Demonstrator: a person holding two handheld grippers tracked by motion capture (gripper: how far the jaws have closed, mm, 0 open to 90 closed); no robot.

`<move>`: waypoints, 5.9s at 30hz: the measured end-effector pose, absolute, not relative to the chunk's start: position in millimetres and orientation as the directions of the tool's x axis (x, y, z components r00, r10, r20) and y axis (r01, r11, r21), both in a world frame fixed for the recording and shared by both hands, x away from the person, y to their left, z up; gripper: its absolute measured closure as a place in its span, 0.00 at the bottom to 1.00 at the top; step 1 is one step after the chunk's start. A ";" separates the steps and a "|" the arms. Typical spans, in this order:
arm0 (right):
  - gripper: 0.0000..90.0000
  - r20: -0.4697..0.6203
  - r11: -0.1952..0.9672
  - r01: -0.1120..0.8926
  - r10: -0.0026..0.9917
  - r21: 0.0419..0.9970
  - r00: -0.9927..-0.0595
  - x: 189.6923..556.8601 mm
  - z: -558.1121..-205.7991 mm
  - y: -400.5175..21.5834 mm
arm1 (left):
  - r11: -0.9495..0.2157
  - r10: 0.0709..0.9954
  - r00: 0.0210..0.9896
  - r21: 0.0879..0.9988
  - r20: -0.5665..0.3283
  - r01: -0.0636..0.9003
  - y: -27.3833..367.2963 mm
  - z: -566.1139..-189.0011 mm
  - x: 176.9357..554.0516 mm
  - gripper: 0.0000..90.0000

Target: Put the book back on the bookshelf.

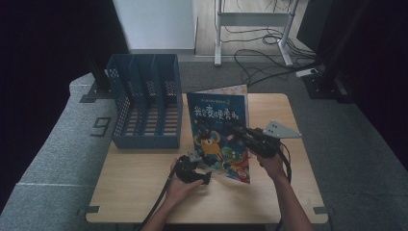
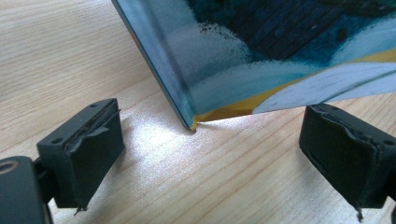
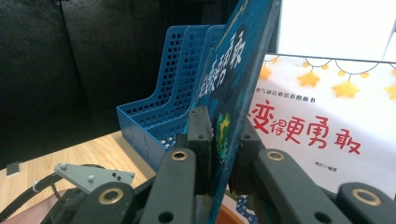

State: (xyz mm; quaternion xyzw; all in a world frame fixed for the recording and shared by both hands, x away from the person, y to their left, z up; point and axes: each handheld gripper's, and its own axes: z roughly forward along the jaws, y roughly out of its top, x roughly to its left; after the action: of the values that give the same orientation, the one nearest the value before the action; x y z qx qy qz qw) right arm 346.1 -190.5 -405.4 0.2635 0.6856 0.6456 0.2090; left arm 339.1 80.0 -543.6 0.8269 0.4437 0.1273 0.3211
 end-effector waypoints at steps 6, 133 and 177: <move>0.91 0.058 -0.001 0.073 0.621 0.997 -0.781 335.1 -413.1 -197.0 | -0.403 0.819 0.570 0.642 -0.065 0.652 79.8 -543.3 335.1 0.09; 0.49 0.108 0.057 0.222 0.739 0.973 -0.665 315.8 -471.7 -241.7 | -0.295 0.691 0.721 0.890 -0.053 0.347 92.4 -484.3 305.9 0.45; 0.27 0.062 0.086 0.194 0.759 0.977 -0.648 326.1 -450.7 -248.8 | -0.236 0.633 0.773 0.943 -0.034 0.235 88.7 -456.9 305.8 0.60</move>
State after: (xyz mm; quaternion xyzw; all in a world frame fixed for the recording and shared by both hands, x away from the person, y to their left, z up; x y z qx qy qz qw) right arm 326.1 -248.8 -450.7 0.3425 0.6961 0.5826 0.2423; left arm 305.8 88.7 -456.9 0.7648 0.2836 0.1814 0.5493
